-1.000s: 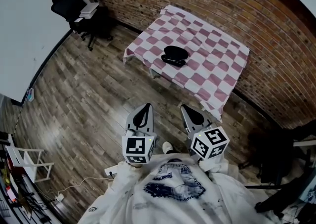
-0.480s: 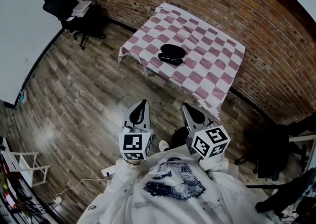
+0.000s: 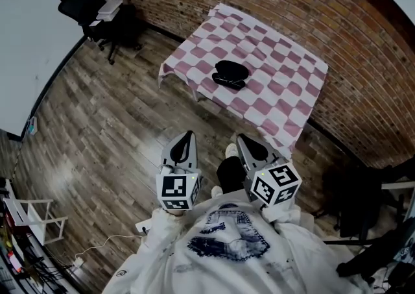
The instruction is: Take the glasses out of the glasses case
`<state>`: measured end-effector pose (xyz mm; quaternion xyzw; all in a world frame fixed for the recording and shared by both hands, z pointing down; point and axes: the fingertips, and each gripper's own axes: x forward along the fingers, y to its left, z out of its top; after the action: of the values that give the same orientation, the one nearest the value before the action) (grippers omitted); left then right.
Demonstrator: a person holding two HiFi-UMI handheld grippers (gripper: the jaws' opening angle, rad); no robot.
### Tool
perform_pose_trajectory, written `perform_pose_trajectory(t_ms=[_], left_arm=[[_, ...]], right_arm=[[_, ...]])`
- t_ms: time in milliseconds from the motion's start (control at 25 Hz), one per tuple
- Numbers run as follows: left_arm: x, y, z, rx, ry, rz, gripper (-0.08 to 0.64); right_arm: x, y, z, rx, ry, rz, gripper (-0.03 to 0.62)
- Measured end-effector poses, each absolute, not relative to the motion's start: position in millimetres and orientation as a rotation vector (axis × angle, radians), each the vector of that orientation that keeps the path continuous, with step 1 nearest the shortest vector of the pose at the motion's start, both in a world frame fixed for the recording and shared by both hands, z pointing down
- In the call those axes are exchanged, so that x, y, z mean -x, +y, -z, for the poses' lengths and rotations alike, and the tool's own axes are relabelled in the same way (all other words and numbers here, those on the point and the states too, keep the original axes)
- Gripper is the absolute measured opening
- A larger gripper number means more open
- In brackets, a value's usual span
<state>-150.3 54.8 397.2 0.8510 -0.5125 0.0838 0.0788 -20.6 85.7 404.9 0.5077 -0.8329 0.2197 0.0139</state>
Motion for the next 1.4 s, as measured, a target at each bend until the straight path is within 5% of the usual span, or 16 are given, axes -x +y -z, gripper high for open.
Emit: perform_pose_trajectory(t_ms=[1400], left_arm=[[73,-180,-397,-2.574,-1.499,-0.318,0.009]], right_arm=[[-54,-157,-403,-1.586,-2.584,-0.717,0.014]])
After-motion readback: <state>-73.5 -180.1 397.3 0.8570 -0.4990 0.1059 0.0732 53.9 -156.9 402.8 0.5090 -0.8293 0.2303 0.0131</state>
